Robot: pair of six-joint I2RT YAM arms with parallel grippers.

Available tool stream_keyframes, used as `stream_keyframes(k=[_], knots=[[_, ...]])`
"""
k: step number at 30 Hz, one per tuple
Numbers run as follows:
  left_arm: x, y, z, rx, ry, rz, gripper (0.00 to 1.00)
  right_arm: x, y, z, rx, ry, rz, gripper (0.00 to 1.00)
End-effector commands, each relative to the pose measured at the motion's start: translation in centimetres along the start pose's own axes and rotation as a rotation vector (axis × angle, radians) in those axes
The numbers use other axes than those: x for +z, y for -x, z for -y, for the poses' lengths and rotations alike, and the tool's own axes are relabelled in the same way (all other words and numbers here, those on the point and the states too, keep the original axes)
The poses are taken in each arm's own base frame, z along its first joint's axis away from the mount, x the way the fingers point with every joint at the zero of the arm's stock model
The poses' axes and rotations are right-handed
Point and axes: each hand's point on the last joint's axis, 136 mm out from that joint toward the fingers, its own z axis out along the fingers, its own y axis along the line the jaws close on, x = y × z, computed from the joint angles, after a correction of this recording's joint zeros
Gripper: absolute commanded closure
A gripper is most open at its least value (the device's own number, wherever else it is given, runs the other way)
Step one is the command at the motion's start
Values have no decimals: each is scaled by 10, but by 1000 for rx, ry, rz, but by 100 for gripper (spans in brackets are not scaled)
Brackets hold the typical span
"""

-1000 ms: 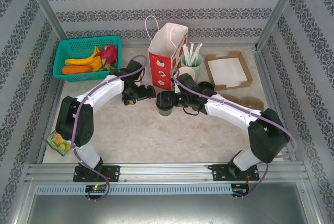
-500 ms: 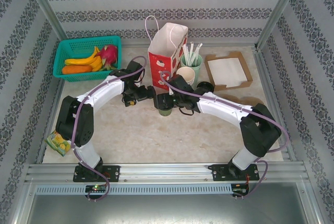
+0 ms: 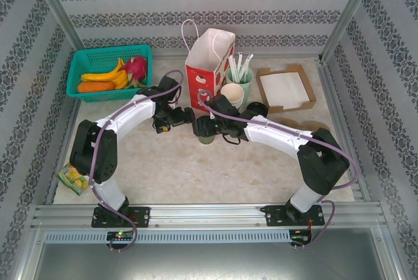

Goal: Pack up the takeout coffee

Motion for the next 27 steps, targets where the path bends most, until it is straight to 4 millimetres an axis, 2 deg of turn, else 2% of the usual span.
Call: stream_keyframes(k=[1,4,9,13,20,27], knots=[[8,-5,-4,-10,8,-25,0,25,-71,34,-3,-119,-216,20],[6,-5,-3,-9,3,-17,0,20,-68,30,-5,-104,-206,25],[-2,1,1,1,-18,24,0,2,-54,21,-20,-91,-173,26],[-9,4,5,10,-45,66,0,-16,-56,29,-27,-125,-175,26],[-19,11,11,23,-82,126,0,-47,-67,64,15,-195,-169,27],[-33,17,17,36,-127,197,0,-72,-69,124,212,-261,-112,28]])
